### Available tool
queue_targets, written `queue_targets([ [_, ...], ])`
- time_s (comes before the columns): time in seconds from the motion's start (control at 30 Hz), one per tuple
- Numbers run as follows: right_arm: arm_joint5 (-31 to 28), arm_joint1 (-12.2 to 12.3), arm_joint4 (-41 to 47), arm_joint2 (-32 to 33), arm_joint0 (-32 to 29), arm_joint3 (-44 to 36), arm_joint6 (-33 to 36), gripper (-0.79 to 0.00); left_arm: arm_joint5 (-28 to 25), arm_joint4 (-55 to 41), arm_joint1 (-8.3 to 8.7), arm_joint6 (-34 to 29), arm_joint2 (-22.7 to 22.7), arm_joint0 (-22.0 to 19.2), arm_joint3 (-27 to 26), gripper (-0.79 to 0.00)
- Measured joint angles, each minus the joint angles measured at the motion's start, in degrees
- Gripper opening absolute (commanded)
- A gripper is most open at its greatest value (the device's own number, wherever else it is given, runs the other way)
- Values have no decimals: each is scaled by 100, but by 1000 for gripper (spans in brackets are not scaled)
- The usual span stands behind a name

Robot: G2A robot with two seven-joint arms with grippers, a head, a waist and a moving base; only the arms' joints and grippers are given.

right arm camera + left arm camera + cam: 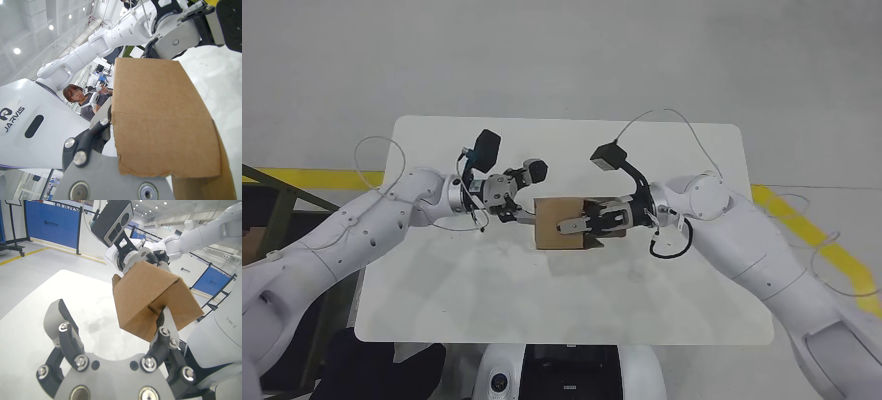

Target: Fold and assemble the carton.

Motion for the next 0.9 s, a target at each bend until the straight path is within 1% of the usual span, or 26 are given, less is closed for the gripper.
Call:
queue_targets([
  [0.23, 41, 7, 69, -24, 30, 208, 41, -785, 0, 111, 79, 371, -18, 28, 382, 0],
  [0.33, 74, -13, 80, -34, 66, 384, 74, -785, 0, 335, 127, 613, -68, 47, 463, 0],
  [0.43, 97, -45, 49, -47, 104, 595, 96, -785, 0, 850, 180, 1018, -172, 70, 469, 0],
  [0.5, 129, -76, 59, -57, 135, 771, 127, -785, 6, 1332, 217, 1395, -273, 116, 469, 0],
  [0.57, 177, -115, 71, -75, 175, 972, 175, -785, 137, 1811, 245, 1635, -408, 188, 415, 0],
  [0.73, 317, -236, 47, -158, 287, 1464, 307, -785, 581, 2690, 309, 2057, -603, 444, 344, 0],
  [0.9, 563, -466, 32, -336, 414, 2128, 181, -785, 826, 3316, 342, 2303, -715, 585, 384, 0],
])
